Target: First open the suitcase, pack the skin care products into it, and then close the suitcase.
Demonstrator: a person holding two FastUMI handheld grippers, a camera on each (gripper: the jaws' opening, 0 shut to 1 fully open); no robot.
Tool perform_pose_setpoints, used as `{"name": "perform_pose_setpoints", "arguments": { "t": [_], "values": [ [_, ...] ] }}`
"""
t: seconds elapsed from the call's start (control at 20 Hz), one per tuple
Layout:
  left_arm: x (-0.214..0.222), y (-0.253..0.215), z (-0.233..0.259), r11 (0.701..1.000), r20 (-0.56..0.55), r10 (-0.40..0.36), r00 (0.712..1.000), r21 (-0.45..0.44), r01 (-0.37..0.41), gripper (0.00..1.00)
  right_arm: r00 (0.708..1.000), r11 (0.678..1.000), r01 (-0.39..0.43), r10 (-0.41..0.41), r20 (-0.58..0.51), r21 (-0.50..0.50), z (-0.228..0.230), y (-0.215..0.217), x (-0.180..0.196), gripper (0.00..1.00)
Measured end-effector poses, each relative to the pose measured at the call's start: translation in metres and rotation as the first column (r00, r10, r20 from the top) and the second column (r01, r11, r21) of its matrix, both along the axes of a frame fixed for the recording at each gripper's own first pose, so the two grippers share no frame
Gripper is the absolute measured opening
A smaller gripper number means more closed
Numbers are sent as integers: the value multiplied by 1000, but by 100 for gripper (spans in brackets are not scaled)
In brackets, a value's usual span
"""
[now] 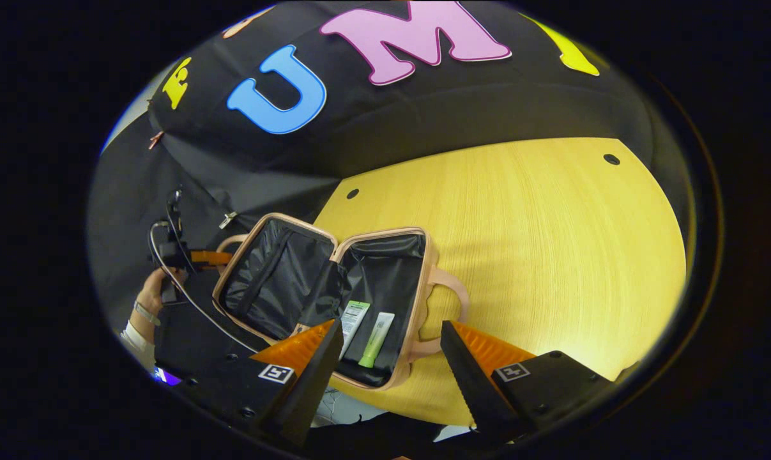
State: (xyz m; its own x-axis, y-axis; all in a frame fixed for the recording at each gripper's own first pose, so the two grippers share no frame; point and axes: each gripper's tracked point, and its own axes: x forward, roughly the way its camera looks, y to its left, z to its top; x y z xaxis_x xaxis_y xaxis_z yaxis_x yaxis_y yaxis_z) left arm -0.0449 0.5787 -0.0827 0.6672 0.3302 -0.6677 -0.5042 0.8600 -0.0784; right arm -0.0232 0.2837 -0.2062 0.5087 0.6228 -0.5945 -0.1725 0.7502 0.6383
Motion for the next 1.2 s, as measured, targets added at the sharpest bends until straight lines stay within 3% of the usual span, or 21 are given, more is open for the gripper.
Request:
{"name": "perform_pose_setpoints", "arguments": {
  "t": [0.2, 0.35, 0.55, 0.65, 0.75, 0.85, 0.95, 1.0, 1.1, 1.2],
  "values": [
    [35, -125, 57, 983, 87, -181, 980, 22, 180, 7, 999, 1000, -22, 21, 26, 19, 11, -34, -12, 97],
    [78, -223, 41, 925, 95, -380, 920, 42, 377, 7, 999, 1000, -8, 8, 41, 22, 13, -68, -22, 97],
    [128, -311, -31, 879, 62, -468, 882, -69, 471, 7, 999, 1000, -3, 2, 43, 23, 12, -100, -39, 98],
    [152, -358, -103, 842, -66, -538, 840, -81, 533, 9, 999, 1000, 13, -14, 42, 21, 10, -120, -45, 97],
    [153, -380, -162, 850, -199, -527, 826, -125, 512, 9, 998, 999, 34, -34, 52, 3, 6, -140, -43, 97],
    [157, -386, -180, 828, -251, -556, 793, -78, 556, 11, 996, 998, 59, -57, 72, -27, 3, -158, -39, 97],
    [157, -381, -175, 817, -269, -555, 787, 0, 576, 34, 994, 996, 76, -73, 83, -39, 0, -167, -37, 97],
    [162, -374, -162, 813, -253, -544, 800, 75, 577, 59, 993, 996, 79, -76, 87, -41, -2, -168, -36, 97],
    [162, -366, -117, 818, -179, -507, 843, 210, 536, 76, 991, 994, 85, -78, 107, -64, -6, -174, -35, 97],
    [154, -365, -48, 811, -42, -497, 867, 331, 482, 82, 981, 990, 107, -91, 169, -89, 3, -181, -26, 97]
  ]
}}
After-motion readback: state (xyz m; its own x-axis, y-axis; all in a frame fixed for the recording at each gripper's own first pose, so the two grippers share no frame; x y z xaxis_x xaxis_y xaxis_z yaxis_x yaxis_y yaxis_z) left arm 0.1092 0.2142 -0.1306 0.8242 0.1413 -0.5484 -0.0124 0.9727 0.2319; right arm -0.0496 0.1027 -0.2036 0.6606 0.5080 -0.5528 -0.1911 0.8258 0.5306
